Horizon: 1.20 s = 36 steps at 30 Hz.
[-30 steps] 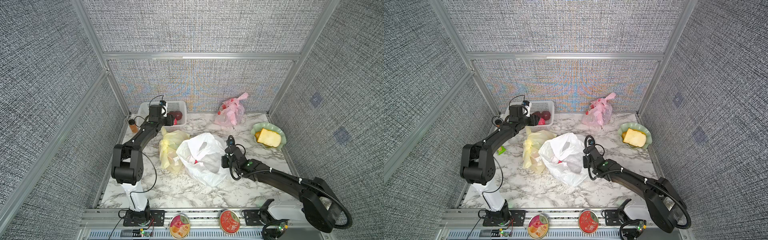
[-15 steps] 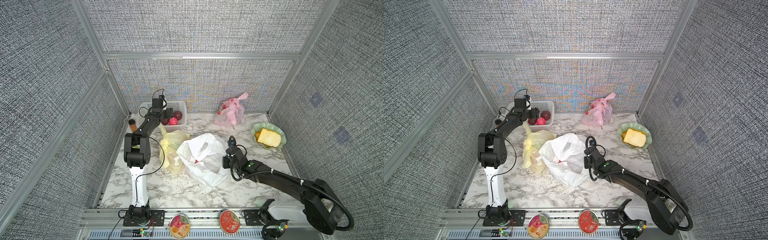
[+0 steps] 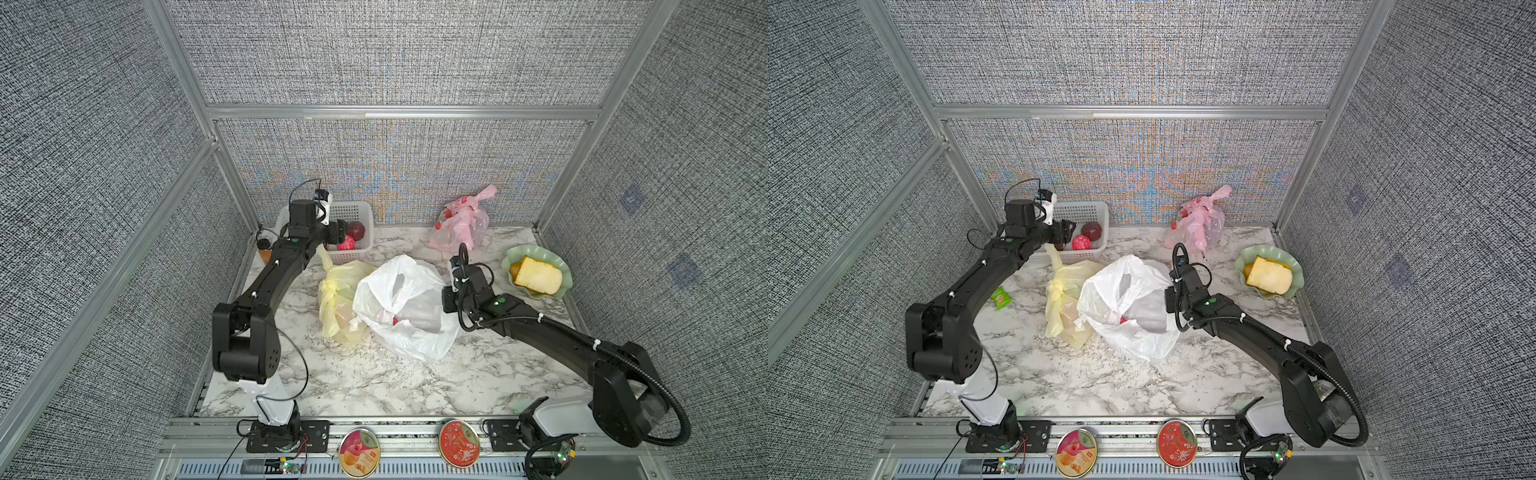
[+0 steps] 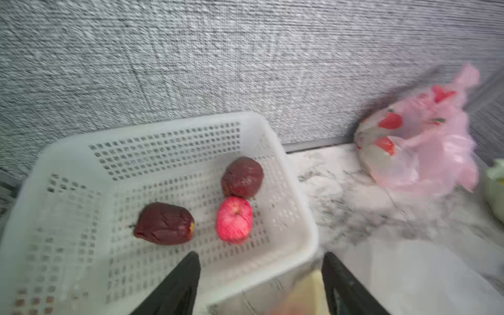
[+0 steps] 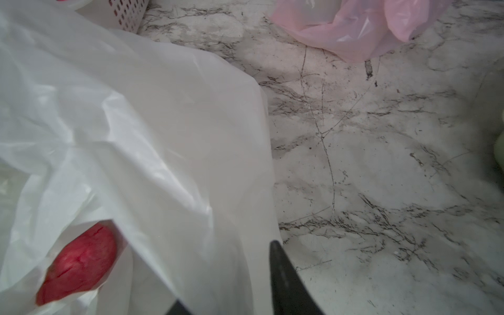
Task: Untie the knot of a plastic bag & take out the apple
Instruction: Place the apple in the basket, then adjust the apple in the plastic bag.
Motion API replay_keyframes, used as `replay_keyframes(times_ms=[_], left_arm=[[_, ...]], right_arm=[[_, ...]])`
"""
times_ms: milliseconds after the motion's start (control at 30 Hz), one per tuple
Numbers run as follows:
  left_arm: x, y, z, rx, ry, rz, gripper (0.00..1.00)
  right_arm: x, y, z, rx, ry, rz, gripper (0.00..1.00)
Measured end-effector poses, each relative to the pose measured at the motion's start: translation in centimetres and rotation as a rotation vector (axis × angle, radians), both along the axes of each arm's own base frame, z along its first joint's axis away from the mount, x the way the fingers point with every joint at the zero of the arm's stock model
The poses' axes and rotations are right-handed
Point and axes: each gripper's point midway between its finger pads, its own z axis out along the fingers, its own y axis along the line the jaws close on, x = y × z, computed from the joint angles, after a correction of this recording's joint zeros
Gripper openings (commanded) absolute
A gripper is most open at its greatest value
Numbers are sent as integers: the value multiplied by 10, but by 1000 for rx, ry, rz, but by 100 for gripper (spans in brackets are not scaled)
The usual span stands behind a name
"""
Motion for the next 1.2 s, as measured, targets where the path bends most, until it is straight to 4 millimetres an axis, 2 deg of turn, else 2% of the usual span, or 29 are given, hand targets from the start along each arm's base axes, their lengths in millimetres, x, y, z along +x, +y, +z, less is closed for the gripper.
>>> replay_keyframes(times_ms=[100,200,300,367,500,667,800,933,967,1033,1067,1133,1200], left_arm=[[-64,-34,-2,-19,-3,-120,69],[-122,-68,1,-42,-29,-238,66],[-174,-99,-1,-76,-35,-347,65],[-198,-113,-11,-92,-14,-392,64],[-232,-141,-44,-81,73,-455,64],[-252,-156,-94,-10,183,-467,63],[-273,-162,-131,48,262,-481,63],[-300,-159,-167,103,336,-486,63],[-307,-157,-173,112,350,-486,63],[-317,-156,-182,118,372,-486,63],[-320,-155,-186,123,377,-482,63],[-320,-155,-185,118,378,-466,63],[-317,-155,-177,105,359,-448,63]], right_arm=[[-2,3,15,38,-5,5,70],[-15,0,27,92,4,-11,79],[-31,-8,40,165,-3,-46,85],[-45,-12,36,217,20,-62,86],[-75,-22,8,306,104,-116,88],[-103,-29,-43,393,229,-195,89],[-106,-20,-62,502,275,-224,89],[-100,0,-75,592,329,-217,88],[-98,7,-78,612,348,-204,85],[-97,20,-83,646,381,-181,71],[-97,27,-85,664,396,-165,59],[-98,40,-83,696,403,-124,29],[-98,51,-74,714,388,-84,9]])
